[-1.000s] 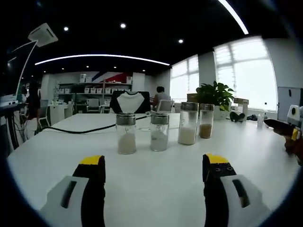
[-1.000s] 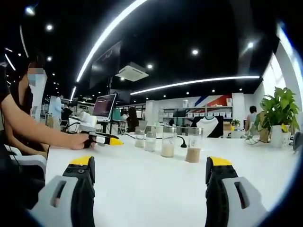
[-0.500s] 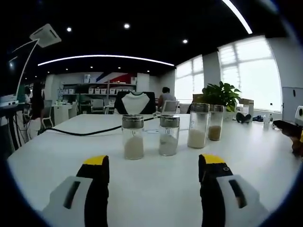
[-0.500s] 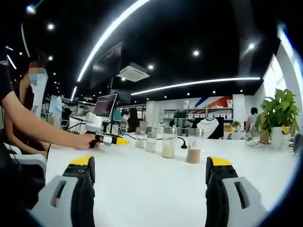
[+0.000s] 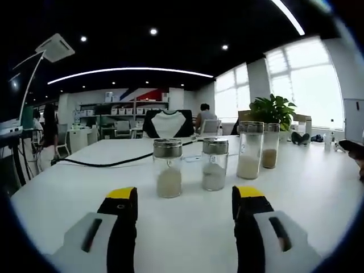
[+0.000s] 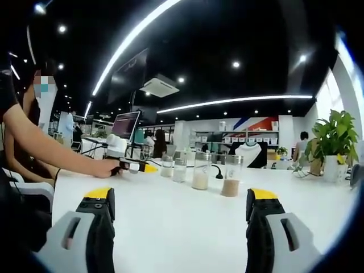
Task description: Rotate the seasoning bottle until the label or dispensing opening points toward the visible target arrow and the bottle remains upright within the marked orientation range
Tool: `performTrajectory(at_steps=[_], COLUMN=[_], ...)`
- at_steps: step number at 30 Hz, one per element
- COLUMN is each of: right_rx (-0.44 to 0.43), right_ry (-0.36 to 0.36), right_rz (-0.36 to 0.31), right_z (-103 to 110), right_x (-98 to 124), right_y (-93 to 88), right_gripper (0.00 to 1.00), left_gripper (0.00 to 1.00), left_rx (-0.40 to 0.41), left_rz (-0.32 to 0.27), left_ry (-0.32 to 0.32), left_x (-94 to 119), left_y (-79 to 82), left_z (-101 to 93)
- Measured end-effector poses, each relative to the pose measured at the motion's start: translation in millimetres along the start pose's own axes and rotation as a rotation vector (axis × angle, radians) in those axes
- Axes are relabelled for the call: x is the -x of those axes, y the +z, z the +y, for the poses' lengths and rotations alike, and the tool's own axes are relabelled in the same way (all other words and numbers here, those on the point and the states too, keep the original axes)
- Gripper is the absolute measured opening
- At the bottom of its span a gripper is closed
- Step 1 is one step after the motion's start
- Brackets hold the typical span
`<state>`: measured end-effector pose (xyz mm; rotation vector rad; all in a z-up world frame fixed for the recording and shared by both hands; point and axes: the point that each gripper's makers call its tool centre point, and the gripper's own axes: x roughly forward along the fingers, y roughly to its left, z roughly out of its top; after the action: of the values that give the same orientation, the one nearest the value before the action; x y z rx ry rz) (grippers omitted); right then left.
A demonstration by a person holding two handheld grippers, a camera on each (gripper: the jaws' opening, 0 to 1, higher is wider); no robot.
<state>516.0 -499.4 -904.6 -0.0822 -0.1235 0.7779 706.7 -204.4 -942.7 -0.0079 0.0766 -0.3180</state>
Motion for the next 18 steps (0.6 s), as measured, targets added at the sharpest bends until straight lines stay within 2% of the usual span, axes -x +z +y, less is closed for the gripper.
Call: performTrajectory(at_steps=[18], right_rx=[0.031], right_ry=[-0.001], right_rz=[0.027], right_z=[0], right_x=[-2], right_y=[-5.1], right_gripper=[0.96], left_gripper=[0.67], left_rx=[-0.019], left_rz=[-0.002], left_ry=[0.000], left_x=[-14], left_y=[2.0], left_z=[-0.2])
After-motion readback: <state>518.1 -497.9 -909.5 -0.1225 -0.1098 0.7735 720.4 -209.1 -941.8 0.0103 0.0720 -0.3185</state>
